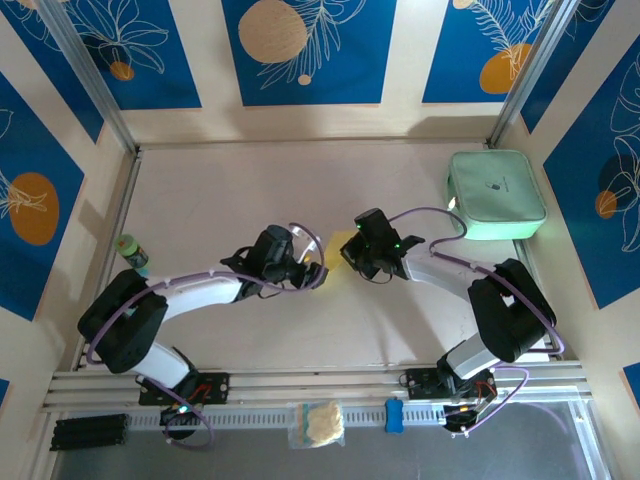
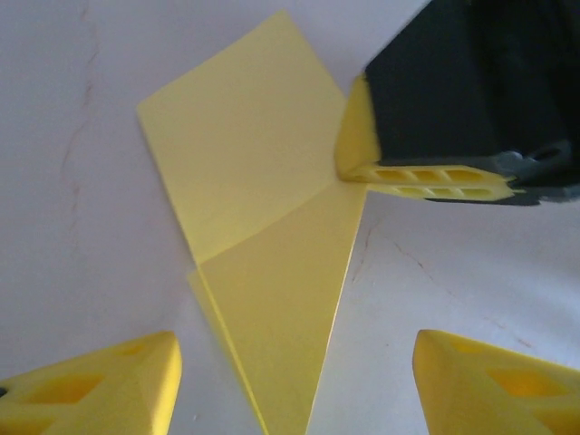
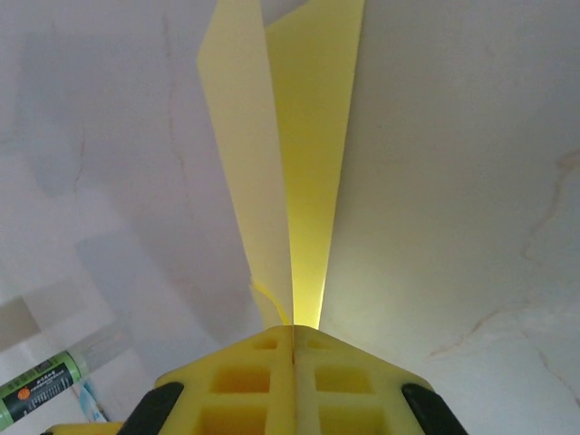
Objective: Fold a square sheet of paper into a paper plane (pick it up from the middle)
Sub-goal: Fold the wing for the fifth time at the center of the table.
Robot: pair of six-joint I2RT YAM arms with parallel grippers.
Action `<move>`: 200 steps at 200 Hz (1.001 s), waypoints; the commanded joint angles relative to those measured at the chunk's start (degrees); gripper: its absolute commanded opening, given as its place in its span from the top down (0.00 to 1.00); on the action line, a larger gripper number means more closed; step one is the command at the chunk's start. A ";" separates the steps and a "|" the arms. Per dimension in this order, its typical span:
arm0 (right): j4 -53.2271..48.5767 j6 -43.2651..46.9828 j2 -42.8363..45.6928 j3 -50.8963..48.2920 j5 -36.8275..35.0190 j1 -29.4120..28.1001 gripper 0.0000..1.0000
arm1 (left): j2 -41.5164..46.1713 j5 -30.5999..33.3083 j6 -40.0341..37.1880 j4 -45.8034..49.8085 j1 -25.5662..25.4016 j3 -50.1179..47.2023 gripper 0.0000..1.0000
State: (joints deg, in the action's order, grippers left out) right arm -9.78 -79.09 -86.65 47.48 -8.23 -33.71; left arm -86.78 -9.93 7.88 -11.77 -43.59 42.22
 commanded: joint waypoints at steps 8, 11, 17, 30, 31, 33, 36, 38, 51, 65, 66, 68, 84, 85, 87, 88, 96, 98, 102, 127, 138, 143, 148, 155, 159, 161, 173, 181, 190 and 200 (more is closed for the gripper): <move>-3.49 -4.39 1.88 0.83 0.94 0.75 1.00 | -3.14 -1.76 -13.12 -9.70 -1.00 -2.22 0.31; -3.56 -4.57 1.92 0.81 1.08 0.83 1.00 | -3.52 -2.26 -13.80 -9.96 -1.08 -2.15 0.32; -3.74 -4.80 1.80 0.99 1.35 1.00 1.00 | -4.15 -3.16 -14.95 -10.30 -1.31 -2.02 0.33; -4.31 -5.26 1.84 1.29 1.73 1.31 1.00 | -5.30 -5.71 -18.22 -11.32 -1.63 -2.23 0.37; -4.39 -5.36 1.84 1.34 1.73 1.34 1.00 | -5.36 -6.02 -18.50 -11.42 -1.69 -2.32 0.37; -4.55 -5.37 1.82 1.37 1.79 1.34 1.00 | -5.53 -6.51 -19.08 -11.96 -1.79 -2.45 0.38; -4.73 -5.49 1.83 1.46 1.81 1.37 1.00 | -5.76 -7.11 -19.76 -12.52 -1.85 -2.76 0.39; -4.86 -5.56 1.84 1.51 1.77 1.33 1.00 | -5.87 -7.31 -20.32 -13.02 -1.93 -3.04 0.39; -5.24 -5.73 1.84 1.73 1.96 1.50 1.00 | -6.73 -8.22 -21.41 -16.18 -2.46 -3.91 0.42; -5.34 -5.96 1.67 1.87 2.16 1.73 1.00 | -8.11 -8.78 -21.65 -17.21 -2.53 -3.81 0.47; -5.34 -5.98 1.71 1.85 2.21 1.72 1.00 | -8.21 -8.78 -21.66 -17.22 -2.49 -3.81 0.47; -5.41 -5.98 1.74 1.81 2.24 1.77 1.00 | -8.44 -8.70 -21.78 -17.23 -2.47 -3.83 0.47; -5.59 -6.04 1.65 1.87 2.60 1.90 1.00 | -9.86 -8.00 -22.28 -17.98 -2.47 -3.63 0.51; -5.59 -6.06 1.66 1.89 2.60 1.86 1.00 | -9.92 -7.95 -22.33 -18.05 -2.46 -3.63 0.51; -5.66 -6.07 1.66 1.88 2.60 1.87 1.00 | -10.06 -7.98 -22.41 -18.14 -2.48 -3.63 0.52; -5.72 -6.07 1.62 1.85 2.65 1.93 1.00 | -10.11 -7.99 -22.40 -18.21 -2.47 -3.63 0.52; -5.82 -6.16 1.57 1.84 2.79 1.99 1.00 | -10.72 -8.20 -22.62 -18.52 -2.48 -3.48 0.54; -5.85 -6.18 1.53 1.83 2.78 1.99 1.00 | -10.87 -8.29 -22.66 -18.50 -2.53 -3.40 0.54; -5.99 -6.19 1.49 1.82 2.90 1.99 1.00 | -11.26 -8.51 -22.80 -18.36 -2.53 -3.08 0.55; -6.14 -6.27 1.16 2.08 3.30 2.14 1.00 | -13.20 -9.53 -23.53 -17.27 -2.54 -1.98 0.63; -6.46 -6.20 0.97 2.18 3.55 2.25 1.00 | -13.65 -9.15 -23.68 -17.29 -2.48 -1.92 0.65; -6.66 -6.24 0.87 2.33 3.57 2.26 1.00 | -13.76 -8.91 -23.77 -17.25 -2.48 -1.93 0.66; -6.89 -6.28 0.80 2.45 3.65 2.33 1.00 | -13.85 -8.69 -23.87 -17.10 -2.50 -1.95 0.67; -7.01 -6.33 0.70 2.49 3.81 2.38 1.00 | -13.77 -8.26 -23.89 -17.10 -2.51 -1.98 0.68; -7.09 -6.28 0.62 2.55 3.90 2.40 1.00 | -13.71 -8.00 -23.88 -17.23 -2.55 -2.07 0.68; -7.09 -6.30 0.61 2.53 3.96 2.40 1.00 | -13.68 -7.93 -23.94 -17.30 -2.55 -2.12 0.69; -7.14 -6.33 0.43 2.62 4.17 2.42 1.00 | -13.61 -7.49 -23.97 -17.49 -2.51 -2.36 0.72; -7.19 -6.36 0.26 2.63 4.27 2.49 1.00 | -13.60 -7.32 -24.00 -17.42 -2.53 -2.33 0.73; -7.18 -6.41 0.13 2.75 4.45 2.47 1.00 | -13.67 -7.21 -23.96 -17.35 -2.51 -2.31 0.75; -7.28 -6.38 -0.05 2.78 4.75 2.48 1.00 | -13.87 -6.88 -23.89 -17.40 -2.52 -2.30 0.76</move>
State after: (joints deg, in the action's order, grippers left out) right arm -15.11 -84.51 -86.67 48.71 -5.10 -31.48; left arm -100.07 -16.93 -14.98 -28.05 -45.69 38.94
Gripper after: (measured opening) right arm 0.048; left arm 0.254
